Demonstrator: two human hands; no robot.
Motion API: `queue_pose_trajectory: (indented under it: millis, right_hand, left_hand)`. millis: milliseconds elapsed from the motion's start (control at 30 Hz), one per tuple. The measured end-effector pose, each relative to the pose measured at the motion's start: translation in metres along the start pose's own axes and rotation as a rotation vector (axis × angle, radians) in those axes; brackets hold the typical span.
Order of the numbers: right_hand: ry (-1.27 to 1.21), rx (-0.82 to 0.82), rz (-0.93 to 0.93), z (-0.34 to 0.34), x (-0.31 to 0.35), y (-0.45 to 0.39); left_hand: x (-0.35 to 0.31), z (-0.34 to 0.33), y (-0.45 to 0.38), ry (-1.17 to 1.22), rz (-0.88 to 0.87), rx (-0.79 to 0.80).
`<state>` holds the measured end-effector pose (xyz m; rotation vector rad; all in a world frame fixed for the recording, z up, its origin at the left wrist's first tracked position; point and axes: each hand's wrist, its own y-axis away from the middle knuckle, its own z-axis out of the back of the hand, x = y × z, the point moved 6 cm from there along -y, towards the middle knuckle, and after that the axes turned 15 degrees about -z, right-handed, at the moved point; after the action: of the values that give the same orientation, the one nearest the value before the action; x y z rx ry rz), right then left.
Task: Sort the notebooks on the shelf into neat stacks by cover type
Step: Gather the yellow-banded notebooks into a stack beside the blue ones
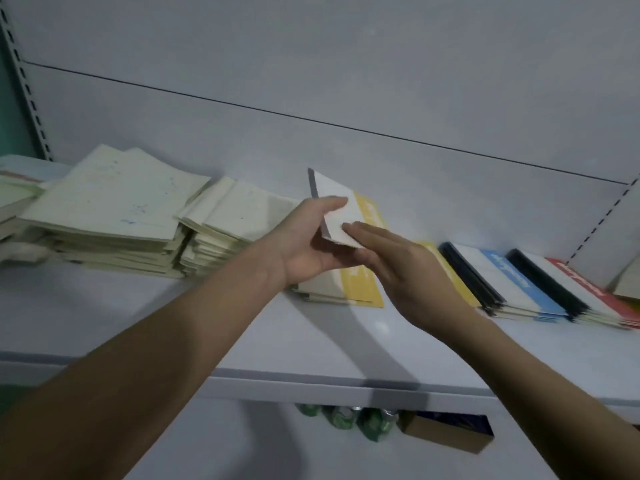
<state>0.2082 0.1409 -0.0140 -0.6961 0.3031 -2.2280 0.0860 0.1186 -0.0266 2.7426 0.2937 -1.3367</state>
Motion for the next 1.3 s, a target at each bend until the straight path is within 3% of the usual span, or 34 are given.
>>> queue_pose_trajectory:
  millis: [67,167,233,367,533,667,767,900,1033,1200,1300]
  right_hand:
    - [-0.174,0.056,-0.086,-0.005,-0.009,-0.007]
    - [-0.470,-0.030,-0.437,-0.017,-0.046,-0.019]
    - [-0.322,0.011,-0.516,-0.035,-0.064,-0.026]
    - [-0.048,0.421,-0.421,-0.083,-0.058,-0.025]
    - [0.141,0.486,-0.359,-0.106,-0.044,-0.028]
    - [0.250,0.372,-0.301,-0.102,-0.044,-0.016]
    - [0.056,0.263,-0.362,-0.081,-0.048,-0.015]
    - [-0.220,-0.093,-0.495,-0.035,-0.050,-0.025]
    - [-0.240,-0.339,-0.373,-0.003,-0.024,-0.022]
    - [0.007,-0.290,-0.071,-0.005,0.033,-0.009]
    - [0.048,-0.220,-0.032,-0.013,0.041,-0.004]
  left_hand:
    - [-0.009,0.012,-0.001,-0.145,-0.071,-0.086]
    - [-0.023,0.035,0.000,-0.288,-0.148,-0.123]
    - [-0.034,0.050,0.002,-0.386,-0.180,-0.141]
    - [-0.052,0.078,0.001,-0.428,-0.223,-0.209]
    - [-0.069,0.092,0.007,-0.430,-0.253,-0.246]
    - [-0.081,0.095,0.013,-0.432,-0.277,-0.226]
    - [-0.085,0.097,0.019,-0.449,-0.271,-0.221]
    - [-0.081,0.099,0.023,-0.459,-0.258,-0.229]
    - [-0.065,0.089,0.026,-0.498,-0.218,-0.190]
    - [-0.048,0.062,0.028,-0.373,-0.165,-0.135]
    - [-0.052,0.059,0.029,-0.325,-0.189,-0.143]
